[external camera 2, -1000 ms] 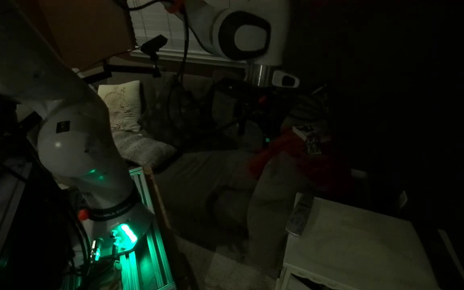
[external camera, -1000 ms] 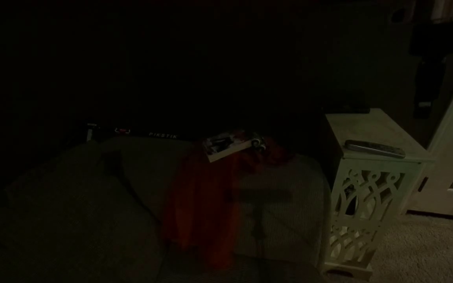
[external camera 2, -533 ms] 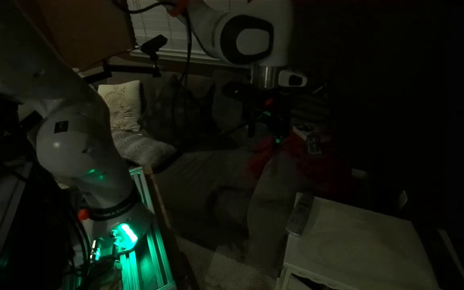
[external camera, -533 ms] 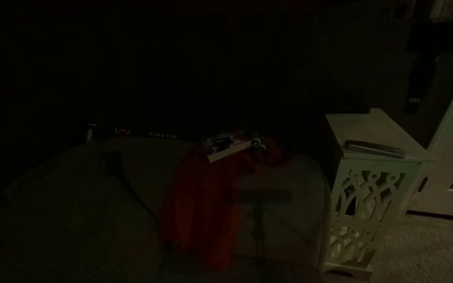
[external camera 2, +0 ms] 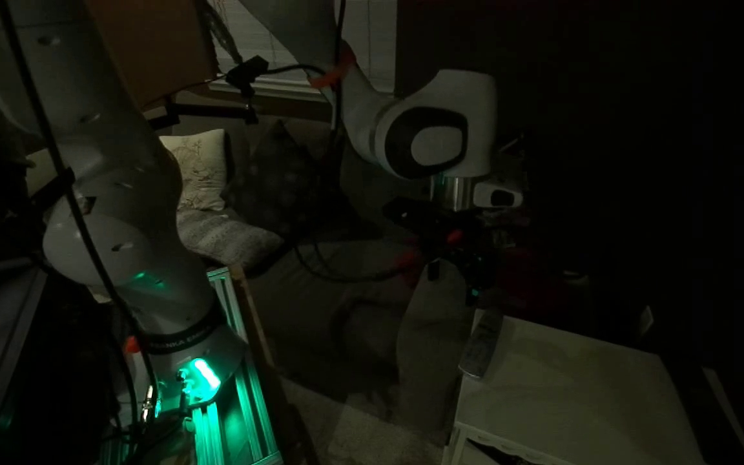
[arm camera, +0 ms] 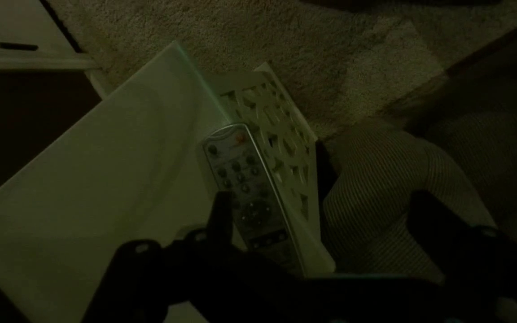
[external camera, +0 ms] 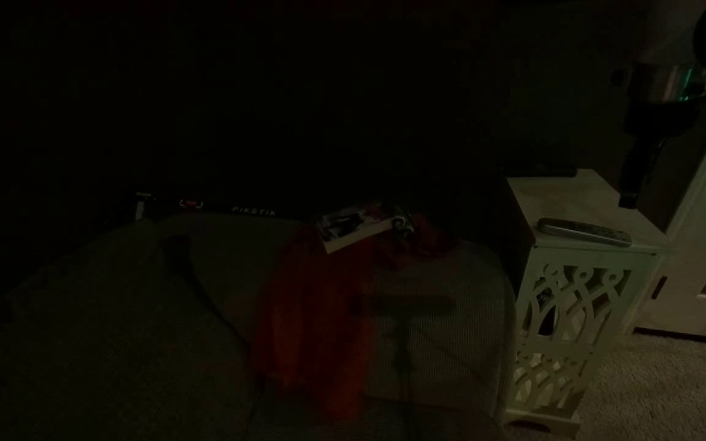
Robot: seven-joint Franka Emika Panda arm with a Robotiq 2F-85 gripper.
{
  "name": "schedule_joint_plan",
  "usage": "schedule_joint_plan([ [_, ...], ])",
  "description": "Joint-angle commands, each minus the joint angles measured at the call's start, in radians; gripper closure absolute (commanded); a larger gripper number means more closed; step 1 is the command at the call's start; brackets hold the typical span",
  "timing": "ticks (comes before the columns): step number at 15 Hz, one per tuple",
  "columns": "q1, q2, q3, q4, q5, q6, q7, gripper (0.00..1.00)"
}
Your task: Put the remote controller on the armrest
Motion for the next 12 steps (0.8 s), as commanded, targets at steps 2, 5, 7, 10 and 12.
schedule_joint_plan([
  [2,0.007,0.067,-0.013,0.023,0.005,0.002,0.001,0.00],
  [5,0.008,0.069,-0.013,0.027,0.005,0.004,0.001,0.00],
  [7,0.003,0.076,-0.016,0.025,0.009,0.051,-0.037,0.00],
  [10,-0.015,0.128,-0.023,0.030,0.081,0.155,-0.263,0.00],
  [12,-0.029,0.170,-0.018,0.049,0.156,0.176,-0.390,0.00],
])
